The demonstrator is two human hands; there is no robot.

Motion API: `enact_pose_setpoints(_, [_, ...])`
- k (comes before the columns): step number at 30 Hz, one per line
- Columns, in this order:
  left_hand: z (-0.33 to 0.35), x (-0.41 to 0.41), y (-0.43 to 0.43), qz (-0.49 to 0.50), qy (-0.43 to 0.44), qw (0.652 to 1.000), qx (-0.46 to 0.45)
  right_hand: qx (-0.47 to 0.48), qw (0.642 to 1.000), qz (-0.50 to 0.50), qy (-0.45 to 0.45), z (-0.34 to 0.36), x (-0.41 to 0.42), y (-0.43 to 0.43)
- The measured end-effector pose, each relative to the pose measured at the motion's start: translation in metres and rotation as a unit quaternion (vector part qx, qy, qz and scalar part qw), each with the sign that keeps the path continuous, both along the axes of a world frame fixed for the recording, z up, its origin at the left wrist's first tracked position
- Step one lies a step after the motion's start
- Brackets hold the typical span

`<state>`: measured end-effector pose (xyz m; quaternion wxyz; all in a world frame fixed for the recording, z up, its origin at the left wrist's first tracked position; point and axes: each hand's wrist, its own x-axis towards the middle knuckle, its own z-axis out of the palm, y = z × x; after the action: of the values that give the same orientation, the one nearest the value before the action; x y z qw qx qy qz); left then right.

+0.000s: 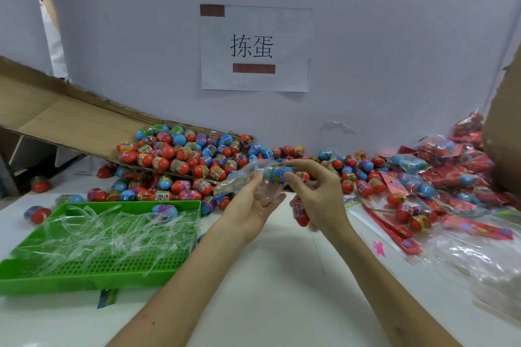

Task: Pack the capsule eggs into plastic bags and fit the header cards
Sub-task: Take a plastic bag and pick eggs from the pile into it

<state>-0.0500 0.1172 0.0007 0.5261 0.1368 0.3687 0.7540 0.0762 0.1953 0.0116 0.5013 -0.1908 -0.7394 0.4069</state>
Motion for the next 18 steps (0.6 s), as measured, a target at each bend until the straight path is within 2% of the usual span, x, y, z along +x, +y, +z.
enact_pose_setpoints(5, [-0.001, -0.001, 0.002, -0.017, -0.004, 1.0, 0.021, 0.058, 0.994, -0.082, -0.043, -0.006, -0.001, 0.005])
enact_pose_setpoints(11, [-0.002, -0.001, 0.003, -0.032, -0.028, 0.998, 0.044, 0.035, 0.99, -0.114, -0.073, -0.008, -0.003, 0.005])
enact_pose_setpoints(18, [0.0, 0.006, 0.002, -0.068, 0.023, 0.997, 0.034, 0.092, 0.983, -0.135, -0.08, -0.011, -0.003, 0.004])
